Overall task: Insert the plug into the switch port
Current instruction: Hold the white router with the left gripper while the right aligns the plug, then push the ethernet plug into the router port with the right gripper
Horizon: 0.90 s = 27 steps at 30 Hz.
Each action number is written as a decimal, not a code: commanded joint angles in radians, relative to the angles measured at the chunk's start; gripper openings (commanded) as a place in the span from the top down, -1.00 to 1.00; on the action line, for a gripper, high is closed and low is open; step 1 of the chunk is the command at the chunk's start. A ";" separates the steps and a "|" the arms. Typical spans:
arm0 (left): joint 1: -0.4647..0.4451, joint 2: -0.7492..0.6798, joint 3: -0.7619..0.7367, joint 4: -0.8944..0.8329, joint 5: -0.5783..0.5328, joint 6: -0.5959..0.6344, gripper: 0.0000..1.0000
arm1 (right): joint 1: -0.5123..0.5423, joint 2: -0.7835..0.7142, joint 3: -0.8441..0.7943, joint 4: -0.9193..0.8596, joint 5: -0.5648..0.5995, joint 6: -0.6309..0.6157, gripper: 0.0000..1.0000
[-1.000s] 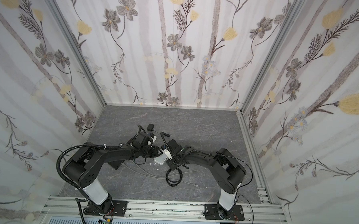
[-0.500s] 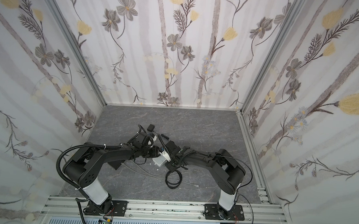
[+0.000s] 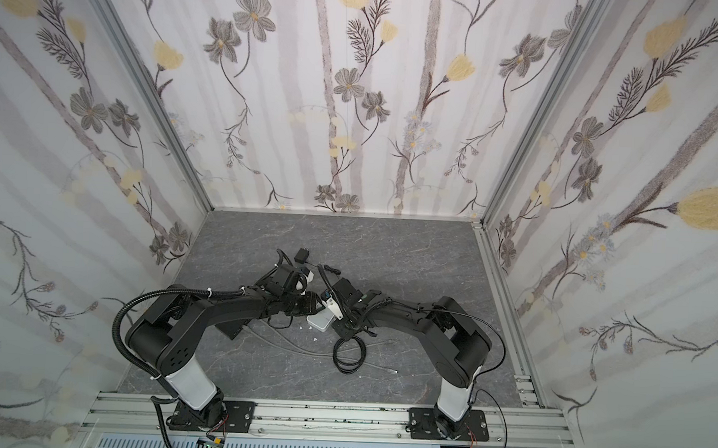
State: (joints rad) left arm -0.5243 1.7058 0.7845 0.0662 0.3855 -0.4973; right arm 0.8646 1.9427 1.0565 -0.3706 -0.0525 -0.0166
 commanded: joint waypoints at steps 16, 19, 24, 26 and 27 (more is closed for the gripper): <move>-0.003 0.012 0.026 -0.164 -0.012 0.033 0.14 | -0.010 -0.041 -0.029 0.039 0.011 -0.004 1.00; -0.003 0.010 0.035 -0.188 -0.026 0.050 0.14 | -0.020 -0.053 -0.034 0.020 0.030 0.006 1.00; -0.003 0.010 0.048 -0.204 -0.033 0.061 0.14 | -0.026 -0.059 -0.037 0.020 0.027 -0.009 1.00; -0.003 0.011 0.052 -0.206 -0.033 0.061 0.14 | -0.029 -0.047 -0.028 0.018 0.024 -0.014 1.00; -0.003 0.009 0.054 -0.208 -0.033 0.059 0.14 | -0.029 -0.038 -0.022 0.016 0.016 -0.017 1.00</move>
State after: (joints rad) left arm -0.5278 1.7111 0.8360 -0.0498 0.3923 -0.4484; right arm 0.8375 1.8931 1.0203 -0.3649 -0.0265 -0.0273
